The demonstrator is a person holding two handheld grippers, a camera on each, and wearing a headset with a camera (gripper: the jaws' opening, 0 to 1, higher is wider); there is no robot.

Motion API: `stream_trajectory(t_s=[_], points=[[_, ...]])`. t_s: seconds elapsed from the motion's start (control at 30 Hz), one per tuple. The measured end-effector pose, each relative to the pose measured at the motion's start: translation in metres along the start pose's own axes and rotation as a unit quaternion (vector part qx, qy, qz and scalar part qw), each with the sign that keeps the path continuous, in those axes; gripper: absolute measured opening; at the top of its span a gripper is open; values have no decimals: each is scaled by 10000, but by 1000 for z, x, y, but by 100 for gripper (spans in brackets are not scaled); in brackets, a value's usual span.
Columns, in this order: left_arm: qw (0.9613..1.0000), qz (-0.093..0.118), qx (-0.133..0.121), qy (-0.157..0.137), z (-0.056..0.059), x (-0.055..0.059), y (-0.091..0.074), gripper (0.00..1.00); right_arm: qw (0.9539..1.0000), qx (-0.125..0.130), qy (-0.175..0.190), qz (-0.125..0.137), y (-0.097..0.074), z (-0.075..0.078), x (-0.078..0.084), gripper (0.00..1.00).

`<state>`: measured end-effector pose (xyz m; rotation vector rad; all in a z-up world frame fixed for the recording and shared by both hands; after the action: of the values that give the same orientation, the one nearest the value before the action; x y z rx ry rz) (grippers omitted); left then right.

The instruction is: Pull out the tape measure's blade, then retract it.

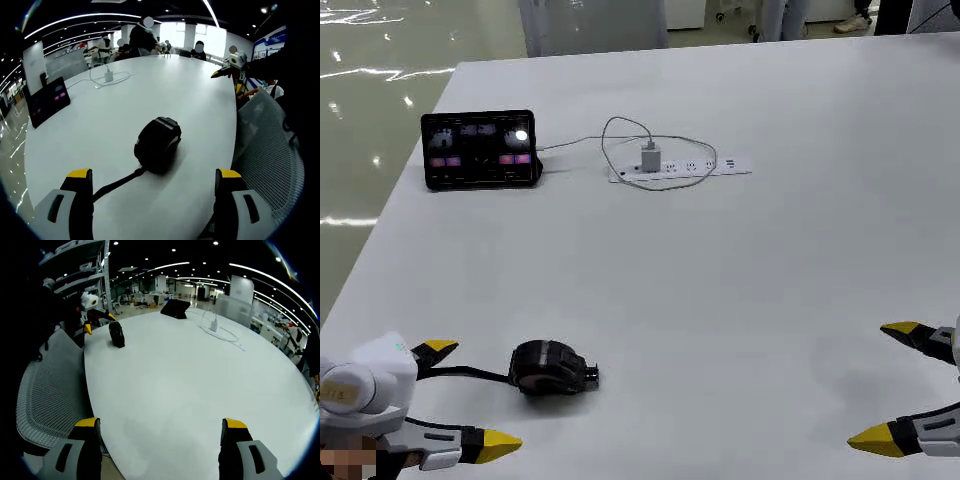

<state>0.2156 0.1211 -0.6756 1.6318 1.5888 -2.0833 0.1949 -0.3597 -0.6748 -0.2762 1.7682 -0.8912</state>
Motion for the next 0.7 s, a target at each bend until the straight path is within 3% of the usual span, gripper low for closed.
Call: stream_trajectory(t_s=[0.27,0.4,0.47,0.7], points=[[9994,-90,197,269,0,-7,9,99,9998,-168,-129,-9,9,0,-9,99],[9978,-329,295,501,-1,-8,14,99,9996,-177,-239,4,13,1,-13,99],[9963,-385,290,716,-4,-9,16,99,9994,-175,-308,-24,15,3,-14,99],[9928,-456,458,1009,-7,-22,25,99,9987,-309,-410,-25,27,5,-26,99]])
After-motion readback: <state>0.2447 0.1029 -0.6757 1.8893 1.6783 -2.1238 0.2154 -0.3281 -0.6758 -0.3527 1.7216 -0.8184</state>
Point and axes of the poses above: the centre of the closed fingertips' face, and the gripper's own axes: y roughly forward along the fingers, z roughly to its right, x roughly out of its underside, the point moved 6 cm from there along -y, roughly backward along the fingers, and after that the axes turned 10 degrees about -x, right-handed, at the moved point
